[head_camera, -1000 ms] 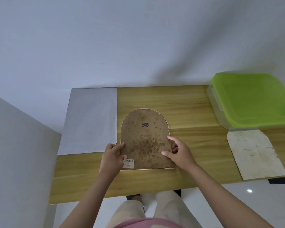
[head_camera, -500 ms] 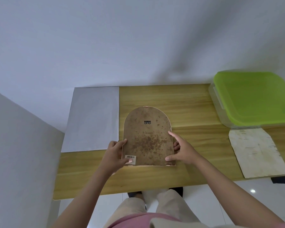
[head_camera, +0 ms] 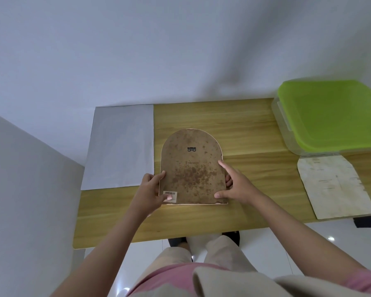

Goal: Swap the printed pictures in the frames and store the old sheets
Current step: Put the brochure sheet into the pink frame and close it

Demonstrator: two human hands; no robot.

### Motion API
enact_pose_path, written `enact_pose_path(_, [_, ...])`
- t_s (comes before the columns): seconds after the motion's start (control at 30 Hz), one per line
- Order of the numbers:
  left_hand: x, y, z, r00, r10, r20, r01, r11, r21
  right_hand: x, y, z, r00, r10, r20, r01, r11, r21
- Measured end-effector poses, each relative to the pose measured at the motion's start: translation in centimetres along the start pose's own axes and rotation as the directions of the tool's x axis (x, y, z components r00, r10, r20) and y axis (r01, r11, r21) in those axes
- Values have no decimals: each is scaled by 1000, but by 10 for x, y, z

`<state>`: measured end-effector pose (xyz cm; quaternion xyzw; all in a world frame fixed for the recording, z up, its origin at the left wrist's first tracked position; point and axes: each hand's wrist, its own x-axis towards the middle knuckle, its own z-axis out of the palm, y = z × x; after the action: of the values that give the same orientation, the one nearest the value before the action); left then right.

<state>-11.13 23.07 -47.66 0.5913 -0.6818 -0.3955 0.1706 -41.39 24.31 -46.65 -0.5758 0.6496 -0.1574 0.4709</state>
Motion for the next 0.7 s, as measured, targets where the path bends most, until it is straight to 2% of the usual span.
enact_pose_path(0.1, [0, 0, -3, 999, 24, 42, -25, 1000, 16, 0, 0, 0, 1000, -17, 13, 17, 999, -30])
enact_pose_path(0.23, [0, 0, -7, 992, 14, 123, -8, 999, -43, -1, 3, -2, 1000, -14, 4, 14, 1000, 23])
enact_pose_path(0.37, [-2, 0, -4, 997, 1, 73, 1, 1000, -31, -1, 7, -3, 1000, 6, -29, -3, 995, 99])
enact_pose_path(0.47, [-2, -1, 0, 999, -8, 40, 8, 1000, -4, 0, 7, 1, 999, 1, -53, 2, 998, 58])
enact_pose_path(0.7, [3, 0, -6, 998, 11, 58, -13, 1000, 28, -2, 3, 1, 998, -5, -61, 5, 1000, 0])
